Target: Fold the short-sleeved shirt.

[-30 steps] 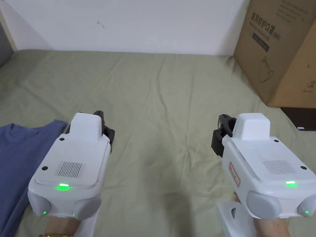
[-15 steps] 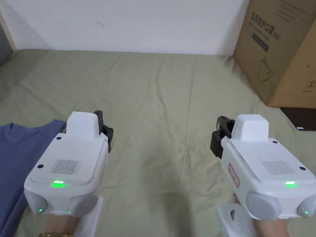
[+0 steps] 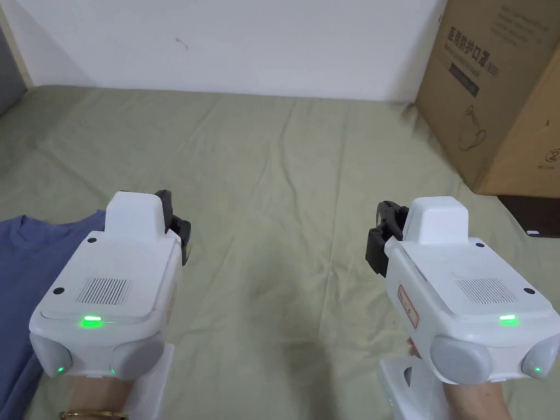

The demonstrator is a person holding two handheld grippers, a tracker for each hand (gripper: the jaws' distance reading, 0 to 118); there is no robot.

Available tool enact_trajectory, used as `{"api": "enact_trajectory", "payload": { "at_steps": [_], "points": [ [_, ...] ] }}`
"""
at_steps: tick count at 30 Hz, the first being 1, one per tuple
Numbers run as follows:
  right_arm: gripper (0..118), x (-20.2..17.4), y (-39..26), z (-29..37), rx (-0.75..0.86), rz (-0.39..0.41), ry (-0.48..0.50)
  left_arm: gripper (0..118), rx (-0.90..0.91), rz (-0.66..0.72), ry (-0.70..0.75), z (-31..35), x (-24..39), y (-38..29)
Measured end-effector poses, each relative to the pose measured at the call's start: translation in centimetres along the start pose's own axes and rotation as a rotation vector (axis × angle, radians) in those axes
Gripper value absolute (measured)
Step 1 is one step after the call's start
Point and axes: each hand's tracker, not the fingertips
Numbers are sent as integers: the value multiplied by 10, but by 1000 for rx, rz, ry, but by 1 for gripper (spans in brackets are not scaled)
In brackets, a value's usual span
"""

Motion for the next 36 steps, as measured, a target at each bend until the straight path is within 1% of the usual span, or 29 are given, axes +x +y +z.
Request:
{"api": "enact_trajectory", "payload": {
  "at_steps": [6, 16, 22, 29, 35, 36],
  "points": [
    [0, -32, 10, -14, 21, 27, 91, 0, 14, -2, 103, 16, -33, 1],
    [0, -106, 19, -36, 36, 54, 316, 0, 6, 20, 365, 67, -111, -5],
    [0, -144, 20, -41, 40, 81, 432, 0, -9, 34, 478, 95, -142, -11],
    [0, -170, 17, -43, 27, 96, 514, 0, -25, 52, 554, 115, -161, -20],
    [0, -175, 14, -44, 13, 109, 535, 0, -41, 68, 571, 111, -166, -27],
    [0, -176, 14, -44, 11, 112, 535, 5, -49, 73, 567, 108, -168, -27]
  ]
}}
